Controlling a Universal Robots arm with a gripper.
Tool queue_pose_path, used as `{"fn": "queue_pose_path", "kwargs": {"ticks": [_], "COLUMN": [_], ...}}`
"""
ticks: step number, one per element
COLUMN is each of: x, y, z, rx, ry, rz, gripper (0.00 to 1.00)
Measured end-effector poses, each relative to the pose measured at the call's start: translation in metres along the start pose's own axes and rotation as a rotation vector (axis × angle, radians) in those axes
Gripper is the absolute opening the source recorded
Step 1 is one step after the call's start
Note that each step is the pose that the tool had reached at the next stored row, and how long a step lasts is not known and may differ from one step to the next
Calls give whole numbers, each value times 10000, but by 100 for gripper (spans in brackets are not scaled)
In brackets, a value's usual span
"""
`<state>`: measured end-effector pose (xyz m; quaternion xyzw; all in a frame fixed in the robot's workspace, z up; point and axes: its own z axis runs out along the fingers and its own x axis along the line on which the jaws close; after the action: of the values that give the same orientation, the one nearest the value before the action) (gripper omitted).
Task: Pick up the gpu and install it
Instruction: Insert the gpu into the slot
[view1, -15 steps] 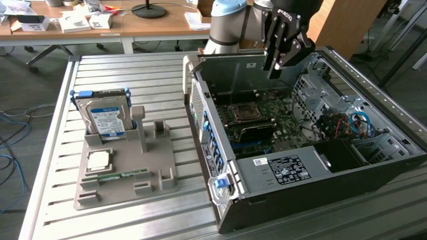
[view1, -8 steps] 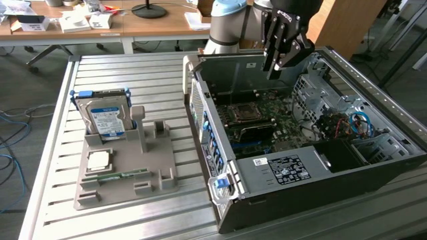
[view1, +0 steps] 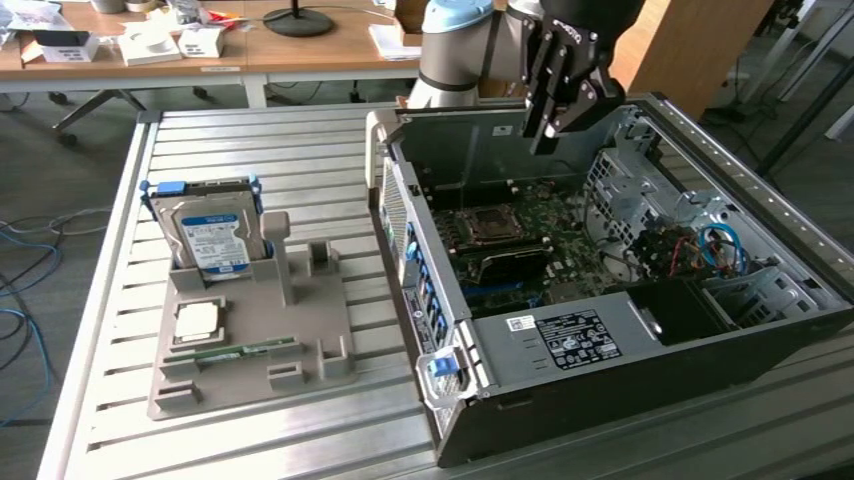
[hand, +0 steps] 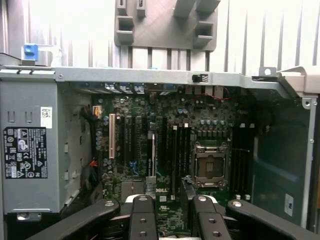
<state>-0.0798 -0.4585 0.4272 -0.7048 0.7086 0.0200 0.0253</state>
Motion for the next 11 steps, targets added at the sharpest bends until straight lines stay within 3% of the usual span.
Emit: {"fn": "queue_pose_path", "kwargs": {"ticks": [1,2,6,11], "x": [0,0,1,8], "y": [0,0,0,-12], "z": [0,0,11,100], "rx": [0,0,0,0], "ry": [-75,-109,-117,-138], "rz": [0,1,1,1], "gripper": [34,34,34,34]}}
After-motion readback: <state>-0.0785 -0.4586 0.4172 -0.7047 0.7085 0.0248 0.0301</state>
